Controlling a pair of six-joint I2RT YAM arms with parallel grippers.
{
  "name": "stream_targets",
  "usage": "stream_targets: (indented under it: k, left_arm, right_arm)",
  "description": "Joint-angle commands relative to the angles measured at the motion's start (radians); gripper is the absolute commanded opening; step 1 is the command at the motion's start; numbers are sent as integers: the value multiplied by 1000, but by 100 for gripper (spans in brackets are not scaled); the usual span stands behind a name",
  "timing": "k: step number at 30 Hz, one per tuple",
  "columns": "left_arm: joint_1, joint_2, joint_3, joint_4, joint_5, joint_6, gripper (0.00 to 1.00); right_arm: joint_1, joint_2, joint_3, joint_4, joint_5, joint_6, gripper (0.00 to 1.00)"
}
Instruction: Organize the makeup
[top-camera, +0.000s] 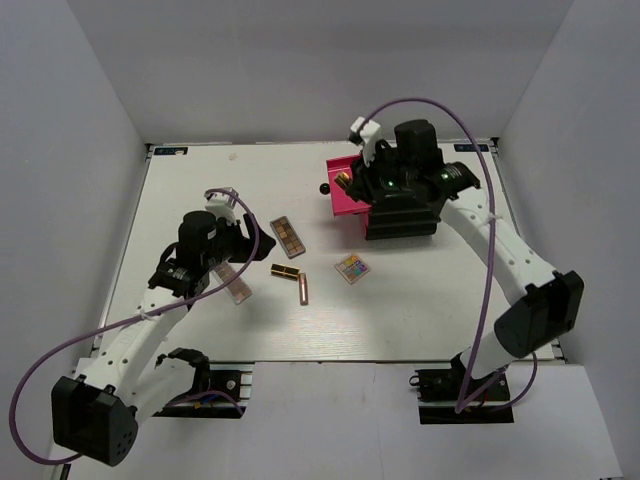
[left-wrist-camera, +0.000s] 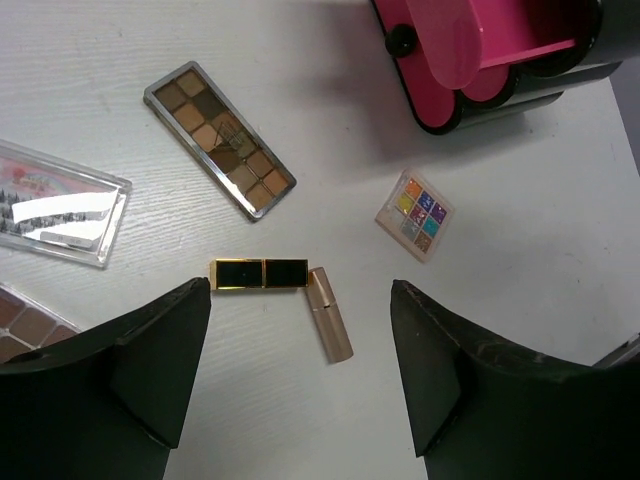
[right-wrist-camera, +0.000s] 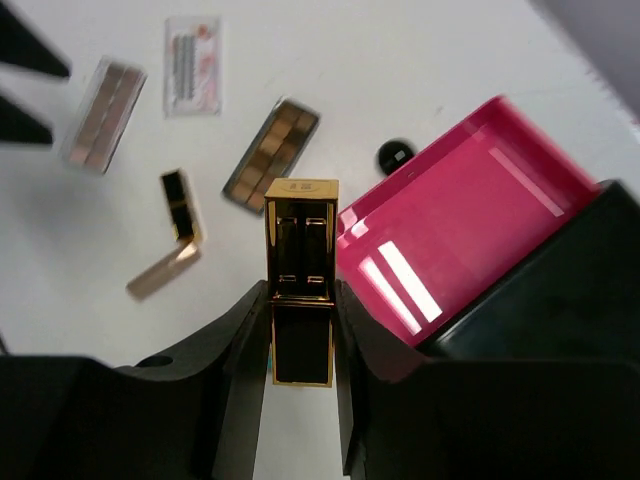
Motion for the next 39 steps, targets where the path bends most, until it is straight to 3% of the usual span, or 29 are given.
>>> stream_targets:
  k: [1, 11, 18, 29, 35, 39]
  left_arm:
    - [-4, 22, -7, 8, -28, -97, 82]
    - [-4, 54, 19, -69, -53, -358, 81]
    - [-13, 111, 24, -107, -45, -430, 79]
    - [-13, 174, 4, -69, -31, -510, 79]
    - [-13, 200, -11, -46, -47, -560, 79]
    - [-13, 217, -11, -40, -70, -593, 80]
  right_arm:
    - [5, 100, 142, 82, 108, 123, 0]
    - [28, 468, 479, 89, 404, 126, 0]
    - [25, 536, 516, 82, 524, 104, 0]
    - [24, 566, 537, -27, 544, 112, 0]
    - [25, 586, 551, -66, 535, 117, 10]
    - [19, 588, 548, -79, 526, 126, 26]
